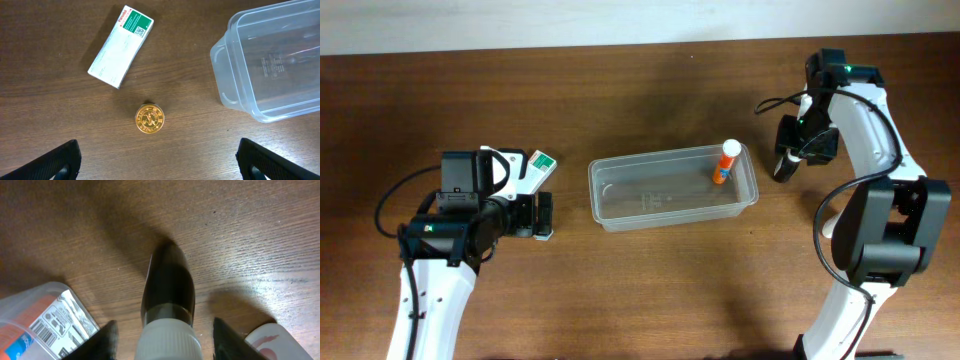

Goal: Pack container
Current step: 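Grasp the dark bottle with white cap using the right gripper, then lower the dark bottle into the container and open the right gripper, then grasp the clear spray bottle with the right gripper, then place the spray bottle into the container's right end and release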

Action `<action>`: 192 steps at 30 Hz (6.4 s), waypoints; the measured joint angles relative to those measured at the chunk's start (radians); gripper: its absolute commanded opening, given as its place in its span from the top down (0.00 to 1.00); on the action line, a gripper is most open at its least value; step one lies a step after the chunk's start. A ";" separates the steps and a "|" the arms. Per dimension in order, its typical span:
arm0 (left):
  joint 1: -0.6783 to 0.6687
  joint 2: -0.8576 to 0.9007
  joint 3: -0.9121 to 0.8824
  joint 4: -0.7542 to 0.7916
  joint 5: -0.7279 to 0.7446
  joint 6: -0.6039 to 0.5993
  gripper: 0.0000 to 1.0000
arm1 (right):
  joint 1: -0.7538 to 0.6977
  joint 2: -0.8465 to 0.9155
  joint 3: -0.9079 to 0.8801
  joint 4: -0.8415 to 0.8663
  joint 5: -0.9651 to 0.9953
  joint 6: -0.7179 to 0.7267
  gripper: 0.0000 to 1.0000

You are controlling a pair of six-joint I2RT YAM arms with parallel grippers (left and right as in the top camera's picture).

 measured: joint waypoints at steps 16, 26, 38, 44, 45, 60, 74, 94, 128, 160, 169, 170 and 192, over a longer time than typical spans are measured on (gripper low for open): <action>0.000 0.000 0.000 0.000 0.000 0.000 0.00 | 0.000 0.012 0.000 0.008 0.000 0.002 0.51; 0.000 0.000 0.000 0.000 0.000 0.000 0.00 | 0.000 0.048 0.000 0.007 0.000 0.007 0.72; 0.000 0.000 0.000 0.000 0.000 0.000 0.00 | 0.000 0.040 0.000 -0.006 -0.007 0.008 0.88; 0.000 0.000 0.000 0.001 0.000 0.000 0.00 | 0.025 -0.122 -0.006 -0.103 -0.006 -0.011 0.89; 0.000 0.000 0.000 0.001 0.000 0.000 0.00 | 0.051 -0.193 -0.006 -0.140 -0.003 -0.018 0.88; 0.000 0.000 0.000 0.000 0.000 0.000 0.00 | 0.381 -0.534 -0.042 -0.219 -0.018 0.013 0.88; 0.000 0.001 0.001 0.001 0.000 0.000 0.00 | 0.381 -0.486 -0.484 0.212 -0.016 0.020 0.87; 0.000 0.002 0.001 0.001 0.000 0.000 0.00 | 0.381 -0.393 -0.499 0.250 0.005 0.024 0.65; 0.000 0.002 0.001 0.001 0.000 0.000 0.00 | -0.188 -0.607 -0.229 -0.076 0.118 0.121 0.31; 0.000 0.002 0.001 0.001 0.000 0.000 0.00 | -0.297 -0.459 -0.445 0.093 0.045 0.092 0.62; 0.000 0.002 0.001 0.001 0.000 0.000 0.00 | -0.297 -0.459 -0.446 0.093 0.045 0.085 0.74; 0.000 0.002 0.001 0.001 0.000 0.000 0.00 | -0.298 -0.459 -0.446 0.093 0.045 0.085 0.75; 0.000 0.002 0.001 0.001 0.000 0.000 0.00 | -0.072 -0.552 -0.188 -0.155 -0.012 -0.018 0.84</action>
